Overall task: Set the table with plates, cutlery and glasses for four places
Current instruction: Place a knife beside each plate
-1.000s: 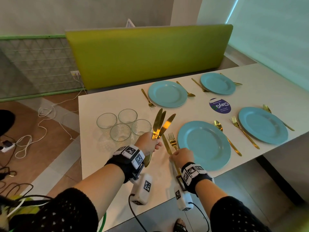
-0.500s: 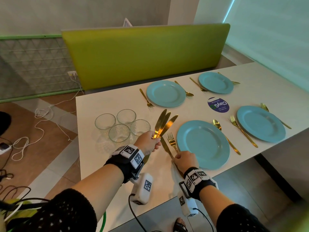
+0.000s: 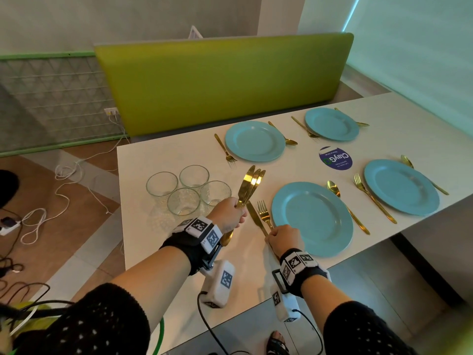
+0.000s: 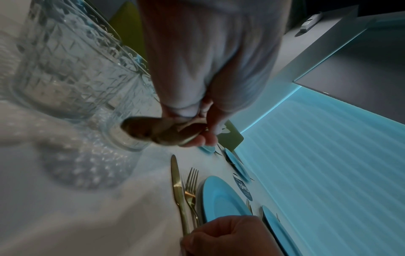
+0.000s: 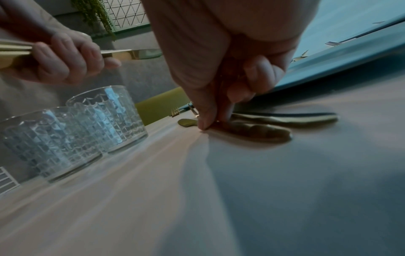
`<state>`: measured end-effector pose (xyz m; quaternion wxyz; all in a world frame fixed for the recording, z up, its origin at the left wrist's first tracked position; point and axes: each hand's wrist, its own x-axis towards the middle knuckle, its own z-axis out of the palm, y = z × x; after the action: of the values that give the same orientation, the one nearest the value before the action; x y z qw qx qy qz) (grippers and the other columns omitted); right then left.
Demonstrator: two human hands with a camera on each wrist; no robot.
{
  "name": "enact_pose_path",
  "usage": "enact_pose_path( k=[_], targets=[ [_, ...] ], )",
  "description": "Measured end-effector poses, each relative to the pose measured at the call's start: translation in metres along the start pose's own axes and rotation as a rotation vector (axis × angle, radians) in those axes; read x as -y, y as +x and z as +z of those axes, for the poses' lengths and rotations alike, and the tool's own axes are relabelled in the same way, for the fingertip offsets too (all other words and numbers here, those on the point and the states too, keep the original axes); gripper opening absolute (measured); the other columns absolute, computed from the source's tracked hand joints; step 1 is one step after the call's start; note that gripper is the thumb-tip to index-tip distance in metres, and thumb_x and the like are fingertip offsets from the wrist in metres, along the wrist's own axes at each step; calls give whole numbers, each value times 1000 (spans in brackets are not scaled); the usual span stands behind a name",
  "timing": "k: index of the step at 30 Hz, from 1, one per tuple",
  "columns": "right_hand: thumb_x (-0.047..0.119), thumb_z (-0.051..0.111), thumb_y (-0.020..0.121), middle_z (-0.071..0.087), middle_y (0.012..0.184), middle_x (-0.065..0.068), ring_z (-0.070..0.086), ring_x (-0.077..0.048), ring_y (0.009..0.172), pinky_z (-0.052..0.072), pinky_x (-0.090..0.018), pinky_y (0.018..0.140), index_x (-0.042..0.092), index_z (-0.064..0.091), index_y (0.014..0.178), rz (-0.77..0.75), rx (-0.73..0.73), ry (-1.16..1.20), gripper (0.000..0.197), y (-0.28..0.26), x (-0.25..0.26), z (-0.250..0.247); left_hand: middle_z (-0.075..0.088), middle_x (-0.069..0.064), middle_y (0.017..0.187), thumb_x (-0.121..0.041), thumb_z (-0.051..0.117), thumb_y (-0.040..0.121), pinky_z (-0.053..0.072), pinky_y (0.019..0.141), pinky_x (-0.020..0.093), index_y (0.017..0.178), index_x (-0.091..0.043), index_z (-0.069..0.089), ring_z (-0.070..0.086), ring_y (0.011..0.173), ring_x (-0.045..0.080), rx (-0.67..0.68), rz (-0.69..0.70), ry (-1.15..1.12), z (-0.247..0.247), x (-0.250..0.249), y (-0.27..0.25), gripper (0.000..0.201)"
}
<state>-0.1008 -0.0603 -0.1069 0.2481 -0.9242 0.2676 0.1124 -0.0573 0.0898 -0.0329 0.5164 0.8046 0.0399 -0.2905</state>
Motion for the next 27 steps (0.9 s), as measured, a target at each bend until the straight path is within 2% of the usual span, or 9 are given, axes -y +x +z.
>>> enact_pose_path(
  k=[4, 8, 11, 14, 17, 20, 23, 27],
  targets=[
    [21, 54, 88, 61, 77, -3, 57, -20, 72, 52, -28, 71, 12, 73, 88, -13, 18, -5, 21, 0, -1, -1, 56, 3, 100, -14, 40, 99, 44, 66, 17, 137, -4, 41, 50, 76, 6, -5, 2, 9, -2, 3, 1, 39],
    [20, 52, 88, 62, 76, -3, 58, -20, 71, 52, -27, 70, 12, 73, 87, -22, 10, -7, 22, 0, -3, 0, 55, 4, 101, -12, 39, 99, 43, 65, 16, 137, -3, 41, 49, 72, 5, -2, 12, 11, -1, 4, 2, 39],
    [20, 53, 88, 68, 82, -6, 59, -20, 72, 54, -28, 72, 12, 74, 88, -17, 14, 0, 22, -1, -4, 0, 55, 3, 101, -13, 40, 99, 43, 65, 15, 138, -4, 40, 49, 73, 5, -7, 22, 25, 0, 5, 4, 40],
    [25, 59, 87, 70, 88, -6, 60, -20, 76, 55, -29, 75, 13, 73, 88, -10, 30, 1, 19, -1, -3, -3, 55, 3, 101, -13, 40, 99, 44, 65, 15, 138, -4, 40, 50, 73, 4, -6, 30, 30, 2, 6, 5, 40],
    [27, 62, 86, 71, 86, -5, 65, -20, 81, 56, -31, 79, 13, 74, 85, 0, 15, 59, 18, 1, -4, -13, 56, 3, 103, -13, 40, 99, 45, 67, 16, 141, -4, 37, 51, 77, 6, -3, 34, 23, 2, 5, 7, 43],
    [23, 62, 87, 68, 80, -5, 64, -20, 80, 53, -27, 74, 11, 73, 81, -14, -5, 126, 17, 7, -6, -33, 57, 3, 102, -14, 41, 99, 46, 69, 17, 140, -4, 38, 53, 82, 9, 5, 43, 13, 3, 4, 9, 42],
    [29, 68, 84, 65, 81, 3, 59, -14, 80, 48, -25, 73, 13, 73, 85, -25, -39, 198, 16, 12, -10, -55, 58, 1, 98, -14, 42, 99, 46, 63, 16, 139, -3, 40, 53, 76, 7, 3, 57, 5, 6, 1, 11, 42],
    [33, 70, 81, 66, 80, 5, 53, -7, 65, 42, -19, 61, 15, 73, 85, -96, 22, 231, 18, 4, -8, -74, 60, 3, 93, -11, 44, 97, 45, 60, 17, 132, -1, 47, 53, 69, 6, 14, 82, -7, 16, -6, 10, 36]
  ],
)
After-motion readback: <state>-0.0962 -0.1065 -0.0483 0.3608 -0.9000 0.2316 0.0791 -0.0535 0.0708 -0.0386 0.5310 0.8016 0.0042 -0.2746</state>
